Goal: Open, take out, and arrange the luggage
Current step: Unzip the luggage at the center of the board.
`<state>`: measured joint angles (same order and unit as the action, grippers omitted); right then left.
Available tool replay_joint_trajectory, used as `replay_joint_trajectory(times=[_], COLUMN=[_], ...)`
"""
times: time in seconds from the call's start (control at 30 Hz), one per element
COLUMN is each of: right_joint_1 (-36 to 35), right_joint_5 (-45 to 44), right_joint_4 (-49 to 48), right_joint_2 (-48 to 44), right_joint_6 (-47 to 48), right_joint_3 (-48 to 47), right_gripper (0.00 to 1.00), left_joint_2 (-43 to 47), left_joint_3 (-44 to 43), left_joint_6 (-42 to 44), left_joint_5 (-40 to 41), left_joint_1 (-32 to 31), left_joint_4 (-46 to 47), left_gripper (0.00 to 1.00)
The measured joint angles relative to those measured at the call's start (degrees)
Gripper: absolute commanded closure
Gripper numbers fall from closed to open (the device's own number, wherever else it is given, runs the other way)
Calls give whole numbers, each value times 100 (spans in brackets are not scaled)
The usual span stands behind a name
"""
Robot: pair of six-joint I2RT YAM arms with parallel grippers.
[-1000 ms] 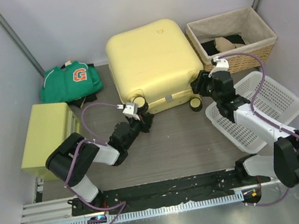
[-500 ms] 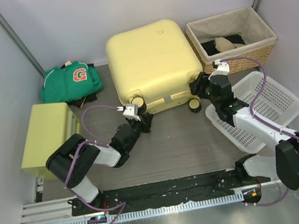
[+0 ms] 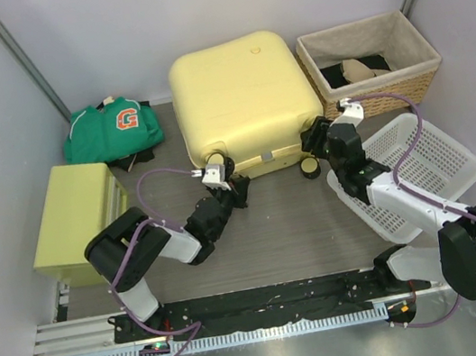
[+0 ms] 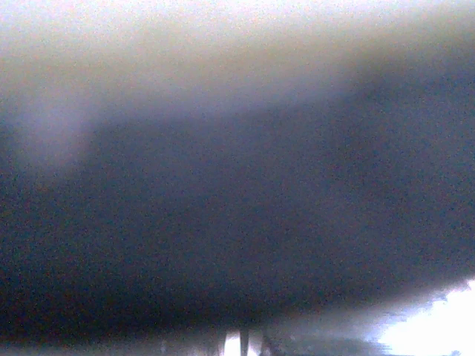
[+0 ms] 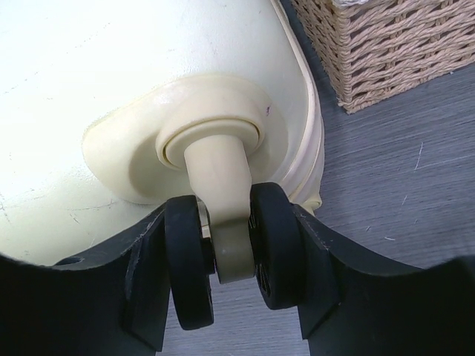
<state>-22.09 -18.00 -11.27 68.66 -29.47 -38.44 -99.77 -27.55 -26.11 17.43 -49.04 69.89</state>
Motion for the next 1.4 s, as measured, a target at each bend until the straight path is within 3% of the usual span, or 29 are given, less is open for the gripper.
replay_joint_trajectory(times=[0.43,0.7,1.07,1.4], right_joint_1=[-313,-730,-780,-1281], right_joint_5=[-446,-437,-444,-474], right_joint_4=[-136,17,20,302], right_joint_2=[140,57,138,295], right_joint_6=[-269,-490,-516,-426], right_joint_3=[31,85,83,-168], right_gripper=[99,99,99,99], left_joint_2=[-474,-789,-811,-809], left_joint_3=[-555,-1106,-1285,-1471], left_joint_6=[114,162,256,564], left_joint_5=[612,17,-221,-258], left_joint_1=[-188,-282,-282,-411], left_joint_4=[48,-328,-540,-879], left_gripper=[100,100,100,100])
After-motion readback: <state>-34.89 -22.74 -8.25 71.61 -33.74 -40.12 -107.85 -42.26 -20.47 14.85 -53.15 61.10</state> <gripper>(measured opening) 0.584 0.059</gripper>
